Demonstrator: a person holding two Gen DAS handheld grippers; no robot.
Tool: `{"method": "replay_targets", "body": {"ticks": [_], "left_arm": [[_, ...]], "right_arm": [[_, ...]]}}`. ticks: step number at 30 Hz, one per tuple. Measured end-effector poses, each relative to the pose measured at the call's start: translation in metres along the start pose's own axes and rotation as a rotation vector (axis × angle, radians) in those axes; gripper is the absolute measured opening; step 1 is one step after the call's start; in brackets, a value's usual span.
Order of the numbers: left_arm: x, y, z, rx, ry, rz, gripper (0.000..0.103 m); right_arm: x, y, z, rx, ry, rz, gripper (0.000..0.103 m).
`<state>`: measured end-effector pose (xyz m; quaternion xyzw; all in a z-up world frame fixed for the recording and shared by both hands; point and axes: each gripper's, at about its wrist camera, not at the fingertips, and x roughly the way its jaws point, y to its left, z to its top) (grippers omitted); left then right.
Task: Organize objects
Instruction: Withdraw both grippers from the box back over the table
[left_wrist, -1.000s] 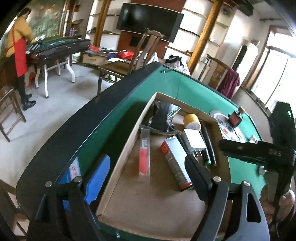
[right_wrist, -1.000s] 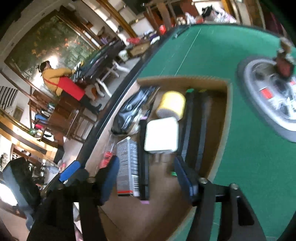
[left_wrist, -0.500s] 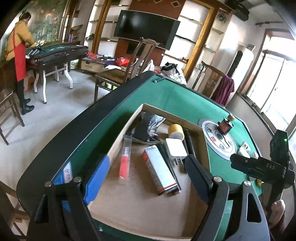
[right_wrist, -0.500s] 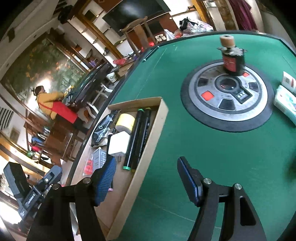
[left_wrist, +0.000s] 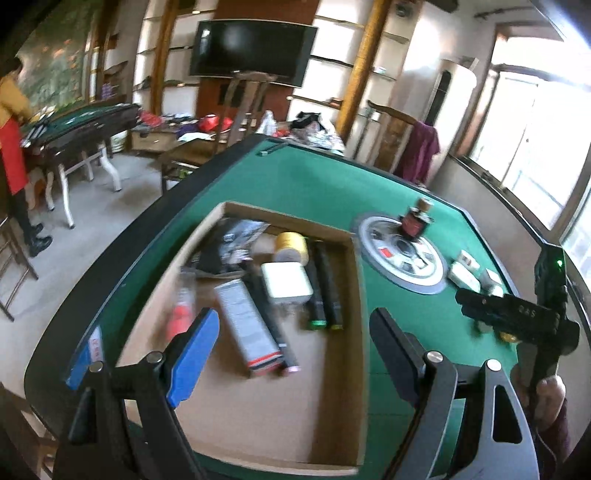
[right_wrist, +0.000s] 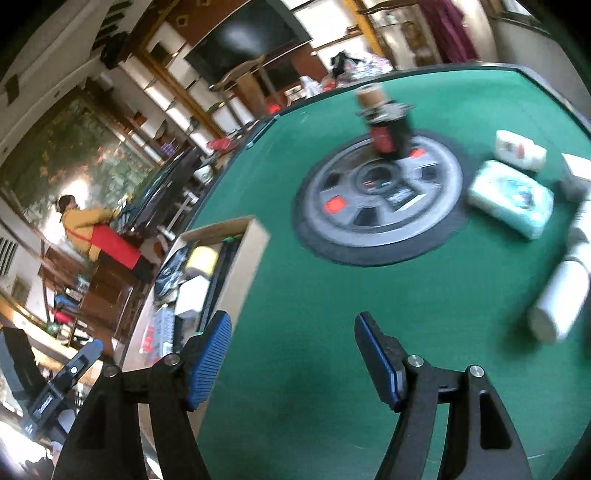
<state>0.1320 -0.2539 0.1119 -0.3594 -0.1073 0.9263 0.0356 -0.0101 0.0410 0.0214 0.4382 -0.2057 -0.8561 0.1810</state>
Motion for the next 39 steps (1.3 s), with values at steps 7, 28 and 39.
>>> {"method": "replay_targets", "body": {"ticks": [7,28,39], "left_arm": [[-0.013,-0.057,0.024,0.094,-0.013,-0.112,0.083],[0.022,-0.169,0.054,0.221,0.074,-0.350,0.095],[0.073,-0.134,0.014,0.188,0.174,-0.233,0.095]], "right_arm": [[-0.078,-0.044,0.033,-0.013,-0.097,-0.127,0.074],[-0.298,-0.087,0.181,-0.077,-0.309,-0.659,0.103],[-0.074,-0.139,0.148,0.008,0.030,-0.296,0.097]]}}
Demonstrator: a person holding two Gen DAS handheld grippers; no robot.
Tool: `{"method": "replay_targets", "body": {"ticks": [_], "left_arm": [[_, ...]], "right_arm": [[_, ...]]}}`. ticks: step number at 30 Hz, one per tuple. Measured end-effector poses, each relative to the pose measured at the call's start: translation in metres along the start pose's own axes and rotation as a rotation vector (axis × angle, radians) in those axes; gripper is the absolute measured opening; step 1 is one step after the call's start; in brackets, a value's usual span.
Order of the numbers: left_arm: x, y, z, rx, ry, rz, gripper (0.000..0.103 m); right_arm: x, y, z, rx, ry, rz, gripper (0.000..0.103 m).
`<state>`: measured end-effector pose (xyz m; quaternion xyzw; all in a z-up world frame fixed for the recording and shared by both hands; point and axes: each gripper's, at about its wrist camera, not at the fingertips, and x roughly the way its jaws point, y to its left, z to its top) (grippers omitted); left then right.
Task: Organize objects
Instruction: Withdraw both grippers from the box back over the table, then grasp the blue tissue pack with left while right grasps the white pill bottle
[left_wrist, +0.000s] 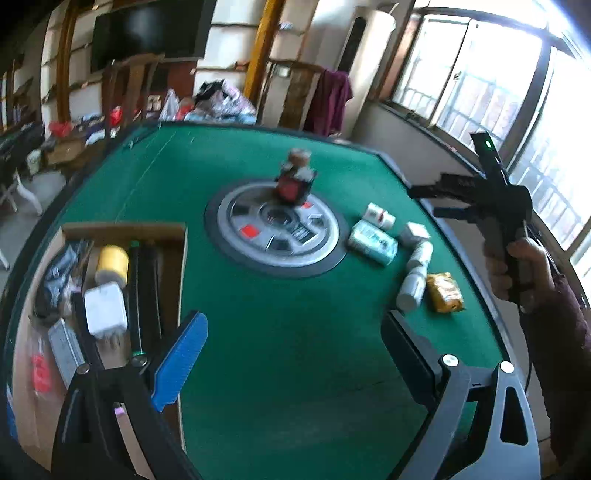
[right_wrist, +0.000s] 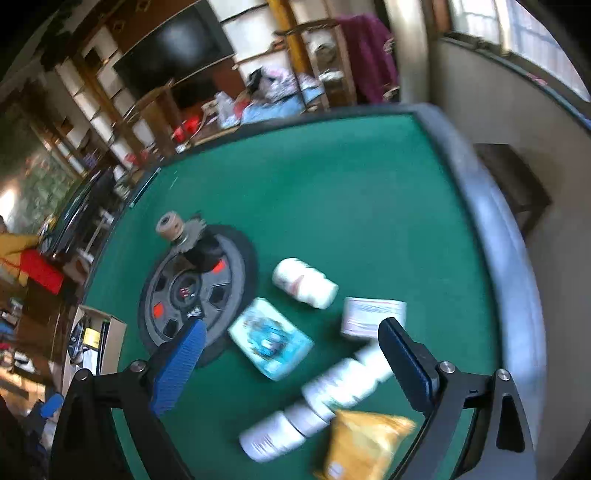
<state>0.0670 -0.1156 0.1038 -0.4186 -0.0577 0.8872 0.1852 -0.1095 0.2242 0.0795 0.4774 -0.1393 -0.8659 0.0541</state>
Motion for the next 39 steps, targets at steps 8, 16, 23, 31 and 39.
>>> {"method": "replay_targets", "body": {"ticks": [8,16,23,31,39], "left_arm": [[0.024,0.026,-0.010,-0.073,0.053,0.015,0.095],[0.045,0.021,-0.012,-0.074,0.092,-0.010,0.094],[0.058,0.015,-0.015,-0.069,0.121,-0.033,0.094],[0.065,0.015,-0.017,-0.084,0.136,-0.037,0.094],[0.067,-0.001,-0.009,-0.042,0.120,-0.025,0.094]], "right_arm": [[0.085,0.030,0.001,-0.083,0.169,0.082,0.093],[0.103,0.052,-0.032,-0.065,0.329,0.372,0.090],[0.041,0.054,-0.007,-0.240,0.056,0.019,0.090],[0.089,0.014,0.004,-0.255,0.111,-0.175,0.079],[0.109,0.026,-0.007,-0.231,0.154,-0.181,0.037]]}}
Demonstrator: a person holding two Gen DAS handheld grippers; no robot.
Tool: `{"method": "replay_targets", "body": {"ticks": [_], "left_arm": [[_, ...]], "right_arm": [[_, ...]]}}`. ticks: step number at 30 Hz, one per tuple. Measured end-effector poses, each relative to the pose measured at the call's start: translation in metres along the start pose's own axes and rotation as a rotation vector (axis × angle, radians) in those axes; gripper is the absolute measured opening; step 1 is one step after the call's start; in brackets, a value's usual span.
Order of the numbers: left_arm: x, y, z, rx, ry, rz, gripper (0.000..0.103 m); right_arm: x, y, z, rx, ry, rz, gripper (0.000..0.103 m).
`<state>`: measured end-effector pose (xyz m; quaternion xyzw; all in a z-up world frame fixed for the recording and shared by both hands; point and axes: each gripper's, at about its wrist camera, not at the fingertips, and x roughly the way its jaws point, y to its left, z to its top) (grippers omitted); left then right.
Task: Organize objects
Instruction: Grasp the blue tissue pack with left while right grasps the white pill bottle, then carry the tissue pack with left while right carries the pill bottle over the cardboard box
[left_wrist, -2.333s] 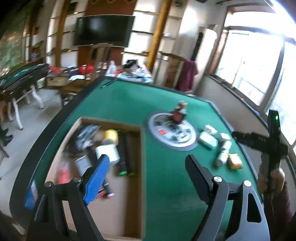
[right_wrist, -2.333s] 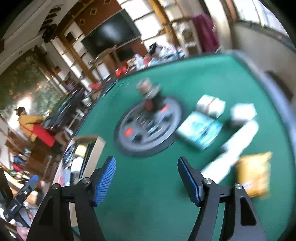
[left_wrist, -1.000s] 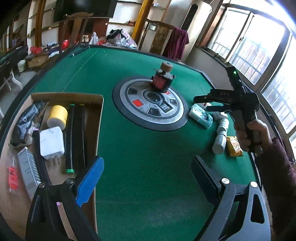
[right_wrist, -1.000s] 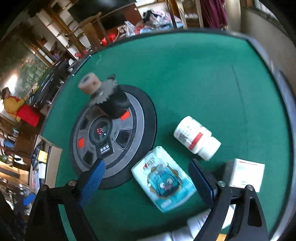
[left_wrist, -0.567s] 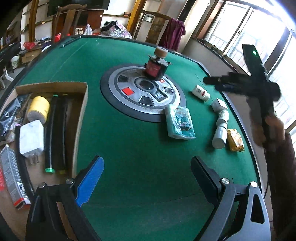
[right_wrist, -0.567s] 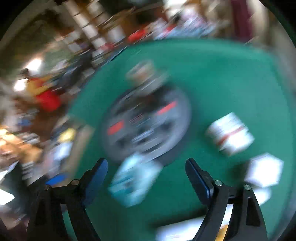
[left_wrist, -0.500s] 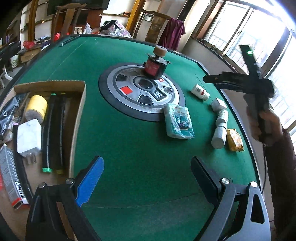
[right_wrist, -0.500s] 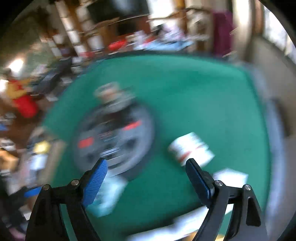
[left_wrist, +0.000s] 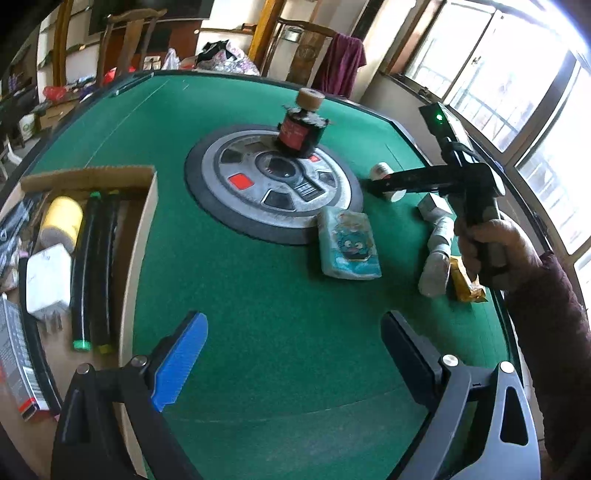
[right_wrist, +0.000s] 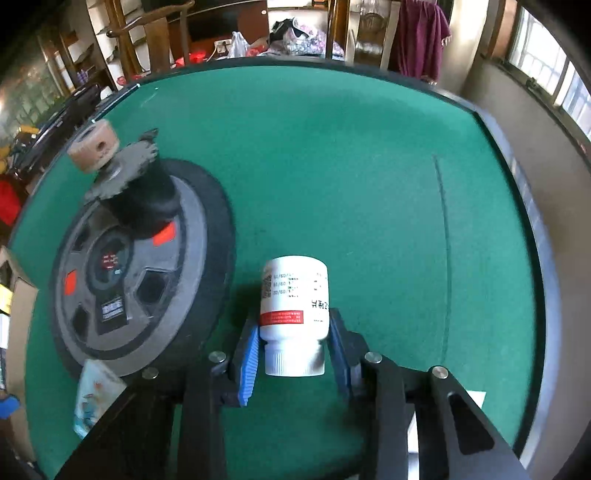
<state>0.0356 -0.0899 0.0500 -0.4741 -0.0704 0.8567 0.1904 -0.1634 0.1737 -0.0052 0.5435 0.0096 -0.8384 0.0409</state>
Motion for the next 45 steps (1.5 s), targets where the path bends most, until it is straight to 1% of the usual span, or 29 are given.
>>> {"method": "replay_targets", "body": {"ticks": [3,5,7,9,12,14,16,18,20,21,22,23,24,25,26,27,31,35,37,39,41,45], "left_arm": [[0.006,-0.013,0.007,0.034,-0.019,0.010,0.094],[0.018,-0.024,0.013,0.070,-0.026,0.030,0.094],[0.031,-0.032,0.019,0.100,-0.029,0.045,0.094],[0.048,-0.039,0.026,0.122,-0.029,0.064,0.094],[0.066,-0.045,0.035,0.143,-0.042,0.087,0.094],[0.081,-0.046,0.040,0.147,-0.027,0.100,0.094],[0.094,-0.049,0.043,0.147,-0.003,0.114,0.094],[0.104,-0.054,0.043,0.162,0.012,0.122,0.094],[0.112,-0.067,0.040,0.214,0.004,0.146,0.094],[0.116,-0.075,0.038,0.258,0.002,0.169,0.093],[0.117,-0.081,0.035,0.291,0.000,0.180,0.081],[0.115,-0.085,0.034,0.312,-0.012,0.158,0.069],[0.113,-0.088,0.034,0.327,-0.020,0.157,0.041],[0.112,-0.089,0.034,0.333,-0.019,0.161,0.017],[0.111,-0.086,0.036,0.319,-0.006,0.143,0.012],[0.109,-0.081,0.037,0.296,-0.003,0.122,0.012],[0.096,-0.062,0.035,0.218,-0.014,0.089,0.011],[0.066,-0.045,0.031,0.137,-0.049,0.040,0.012],[0.043,-0.036,0.025,0.106,-0.074,0.016,0.012],[0.021,-0.029,0.019,0.091,-0.097,0.019,0.012],[-0.002,-0.011,0.013,0.056,-0.117,0.030,0.012],[-0.043,0.035,-0.001,-0.039,-0.141,0.096,0.012]], "right_arm": [[-0.006,0.010,-0.013,0.014,0.016,0.030,0.037],[-0.008,0.019,-0.022,0.042,0.027,0.062,0.037],[-0.014,0.024,-0.037,0.064,0.028,0.069,0.037],[-0.021,0.022,-0.056,0.100,0.011,0.070,0.037],[-0.030,0.015,-0.080,0.165,-0.032,0.096,0.037],[-0.037,0.012,-0.092,0.185,-0.069,0.100,0.037],[-0.040,0.011,-0.098,0.192,-0.079,0.111,0.037],[-0.043,0.007,-0.100,0.212,-0.090,0.148,0.037],[-0.041,0.004,-0.092,0.228,-0.104,0.178,0.037],[-0.041,0.003,-0.092,0.225,-0.108,0.183,0.037],[-0.040,0.003,-0.092,0.222,-0.110,0.184,0.037],[-0.040,0.004,-0.092,0.222,-0.114,0.183,0.037],[-0.038,0.003,-0.091,0.222,-0.117,0.182,0.037],[-0.038,0.005,-0.090,0.221,-0.120,0.181,0.037],[-0.037,0.006,-0.090,0.217,-0.124,0.178,0.037],[-0.036,0.006,-0.089,0.216,-0.128,0.177,0.037],[-0.037,0.006,-0.090,0.216,-0.143,0.193,0.037],[-0.039,0.004,-0.089,0.239,-0.158,0.234,0.037],[-0.040,0.001,-0.089,0.255,-0.166,0.249,0.037],[-0.040,-0.001,-0.089,0.268,-0.172,0.268,0.037],[-0.042,-0.001,-0.089,0.270,-0.180,0.278,0.037],[-0.050,0.011,-0.089,0.249,-0.196,0.274,0.037]]}}
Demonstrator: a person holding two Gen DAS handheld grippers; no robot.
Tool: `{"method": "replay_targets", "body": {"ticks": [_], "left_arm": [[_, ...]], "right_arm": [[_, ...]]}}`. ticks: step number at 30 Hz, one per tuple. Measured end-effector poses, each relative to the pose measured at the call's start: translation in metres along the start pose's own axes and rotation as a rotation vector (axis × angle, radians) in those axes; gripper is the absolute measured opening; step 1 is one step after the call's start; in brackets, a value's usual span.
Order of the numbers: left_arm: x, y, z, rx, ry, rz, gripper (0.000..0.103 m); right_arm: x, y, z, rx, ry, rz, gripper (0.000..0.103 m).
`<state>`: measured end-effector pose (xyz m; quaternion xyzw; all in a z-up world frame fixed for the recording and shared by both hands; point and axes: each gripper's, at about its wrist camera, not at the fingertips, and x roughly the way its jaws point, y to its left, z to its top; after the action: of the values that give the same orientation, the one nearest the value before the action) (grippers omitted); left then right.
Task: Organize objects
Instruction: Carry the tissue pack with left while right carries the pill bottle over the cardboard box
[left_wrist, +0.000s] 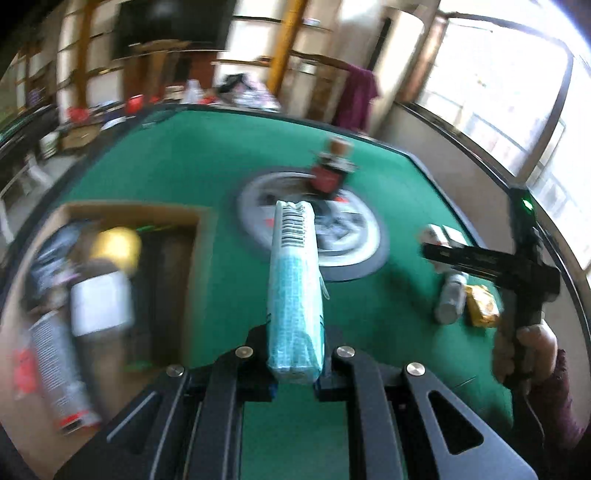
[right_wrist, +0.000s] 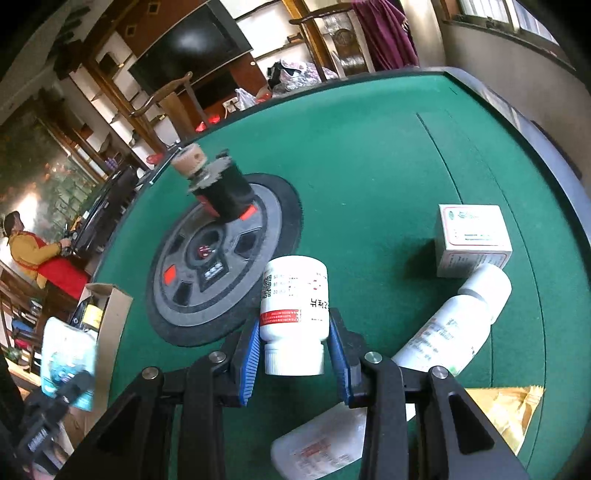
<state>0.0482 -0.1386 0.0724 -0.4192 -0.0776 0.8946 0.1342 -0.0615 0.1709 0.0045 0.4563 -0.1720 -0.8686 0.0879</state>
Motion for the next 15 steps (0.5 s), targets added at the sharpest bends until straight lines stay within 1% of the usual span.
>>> {"method": "replay_targets", "body": {"ticks": [4,7,11,15], "left_arm": [[-0.031,0.053,-0.016,-0.076,-0.017,0.098,0.012],[-0.049,0.087,-0.033,-0.123,-0.024,0.159,0.012],[-0.064,0.111,-0.051,-0.142,-0.025,0.203,0.012],[-0.066,0.123,-0.065,-0.124,-0.006,0.229,0.012]], "right_arm": [[-0.006,0.025,-0.008,-0.035,0.016,0.032,0.038],[-0.009,0.054,-0.012,-0.068,0.030,0.063,0.038],[-0.009,0.100,-0.024,-0.140,0.049,0.099,0.038],[0.004,0.151,-0.043,-0.216,0.094,0.149,0.038]]}}
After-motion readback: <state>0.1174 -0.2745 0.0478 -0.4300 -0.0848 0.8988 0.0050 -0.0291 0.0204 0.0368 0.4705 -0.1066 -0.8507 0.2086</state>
